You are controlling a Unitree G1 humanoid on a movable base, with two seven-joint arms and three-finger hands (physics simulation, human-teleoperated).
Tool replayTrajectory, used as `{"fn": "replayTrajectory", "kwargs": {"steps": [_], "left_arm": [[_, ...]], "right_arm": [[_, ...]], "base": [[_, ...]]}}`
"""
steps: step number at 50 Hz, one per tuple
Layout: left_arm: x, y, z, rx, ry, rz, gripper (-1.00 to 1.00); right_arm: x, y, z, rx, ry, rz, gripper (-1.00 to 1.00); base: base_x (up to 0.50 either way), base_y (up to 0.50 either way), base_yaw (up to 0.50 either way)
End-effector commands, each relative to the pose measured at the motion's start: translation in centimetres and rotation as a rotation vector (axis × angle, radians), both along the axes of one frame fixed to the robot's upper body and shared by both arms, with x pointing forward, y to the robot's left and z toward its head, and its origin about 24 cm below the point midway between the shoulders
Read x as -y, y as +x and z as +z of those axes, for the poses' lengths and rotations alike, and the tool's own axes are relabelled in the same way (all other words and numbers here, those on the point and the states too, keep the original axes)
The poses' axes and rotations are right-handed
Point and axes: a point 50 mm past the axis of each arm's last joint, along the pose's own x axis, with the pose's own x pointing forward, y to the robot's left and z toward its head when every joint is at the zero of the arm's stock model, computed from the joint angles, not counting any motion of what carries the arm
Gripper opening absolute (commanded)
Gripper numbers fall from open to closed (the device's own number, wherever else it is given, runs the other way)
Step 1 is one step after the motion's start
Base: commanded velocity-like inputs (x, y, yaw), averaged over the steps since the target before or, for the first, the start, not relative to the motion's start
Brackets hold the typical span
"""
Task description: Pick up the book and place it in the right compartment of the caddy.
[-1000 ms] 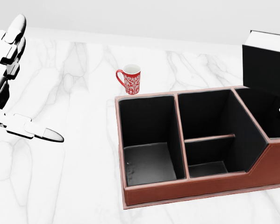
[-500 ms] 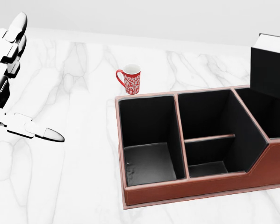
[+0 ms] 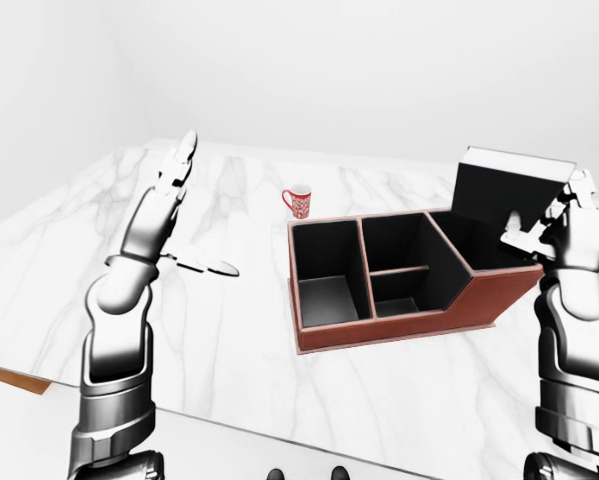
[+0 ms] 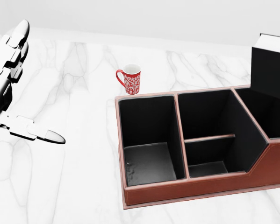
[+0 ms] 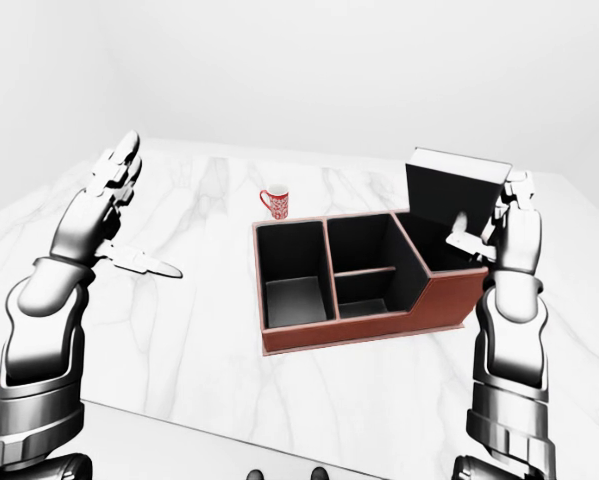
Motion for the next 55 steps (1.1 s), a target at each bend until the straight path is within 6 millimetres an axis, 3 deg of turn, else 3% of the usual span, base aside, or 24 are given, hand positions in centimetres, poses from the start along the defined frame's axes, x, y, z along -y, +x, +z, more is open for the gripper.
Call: {"fn": "replayTrajectory", "kwargs": {"steps": [1,21,31,37,39,55], "left_arm": [[-0.1,0.0,0.1,0.009,-0.032,-0.004,1.0],[0.1,-0.1,0.2,0.013,-0.029,-0.007,1.0],[0.0,-0.1,0.1,0.009,-0.031,-0.006,1.0],[0.3,-0.5,1.2,0.053,-0.008,-0.022,1.0],[0.2,-0.2,0.4,0.024,-0.021,-0.012,1.0],[0.3,-0.3,0.9,0.041,-0.008,-0.018,1.0]], "right_arm": [[0.0,0.5,0.8,0.037,0.027,0.002,-1.0],[-0.6,2.6,0.6,0.002,0.059,0.019,-1.0],[-0.4,2.7,0.0,-0.022,0.069,0.012,-1.0],[-0.2,2.6,-0.3,-0.032,0.073,0.005,-1.0],[-0.1,2.4,-0.4,-0.035,0.074,0.001,-1.0],[0.7,2.2,-1.5,-0.067,0.104,-0.019,-1.0]], "base": [[0.0,0.0,0.0],[0.0,0.0,0.0],[0.0,0.0,0.0],[0.0,0.0,0.0],[0.0,0.0,0.0],[0.0,0.0,0.0]]}}
